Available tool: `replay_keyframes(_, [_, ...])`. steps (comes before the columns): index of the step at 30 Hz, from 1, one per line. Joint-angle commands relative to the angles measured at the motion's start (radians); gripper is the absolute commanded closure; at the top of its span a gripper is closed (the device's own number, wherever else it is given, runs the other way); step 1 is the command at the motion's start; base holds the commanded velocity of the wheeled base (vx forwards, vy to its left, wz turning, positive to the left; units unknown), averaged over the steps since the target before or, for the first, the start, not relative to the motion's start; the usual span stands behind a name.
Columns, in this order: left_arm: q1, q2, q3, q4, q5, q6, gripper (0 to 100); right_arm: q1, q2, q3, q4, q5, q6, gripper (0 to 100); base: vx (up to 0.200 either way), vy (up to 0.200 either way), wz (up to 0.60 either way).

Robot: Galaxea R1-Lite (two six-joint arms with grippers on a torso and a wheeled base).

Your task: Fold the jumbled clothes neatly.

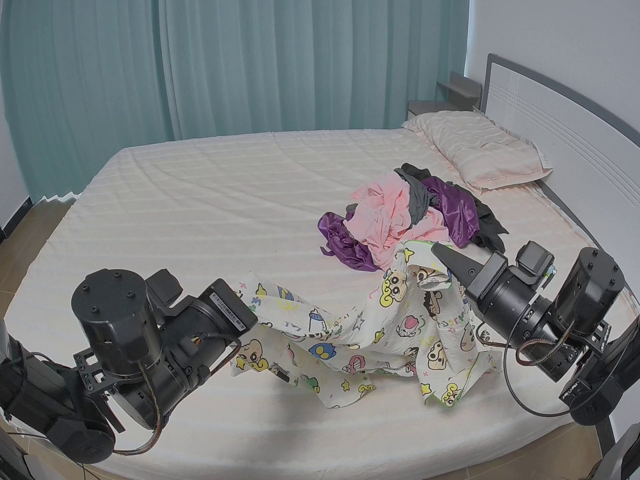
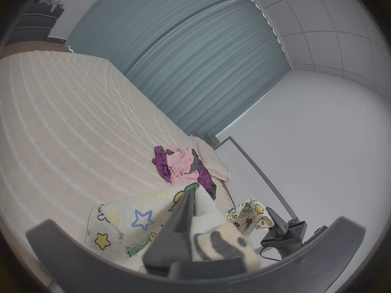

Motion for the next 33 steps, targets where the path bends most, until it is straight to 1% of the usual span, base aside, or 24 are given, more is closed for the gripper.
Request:
replay_keyframes(1, [0.0,0.0,0.0,0.0,0.0,-0.001,100,0.001,-0.002,0.0,0.0,0.0,0.0,100,0.0,0.2,0.0])
replay_keyframes(33, [-0.014,-0.011,0.008,0.0,0.0,0.001,100,-0.001,-0.019,-0.011,0.002,-0.001,-0.001,100,0.0,0.2,0.0])
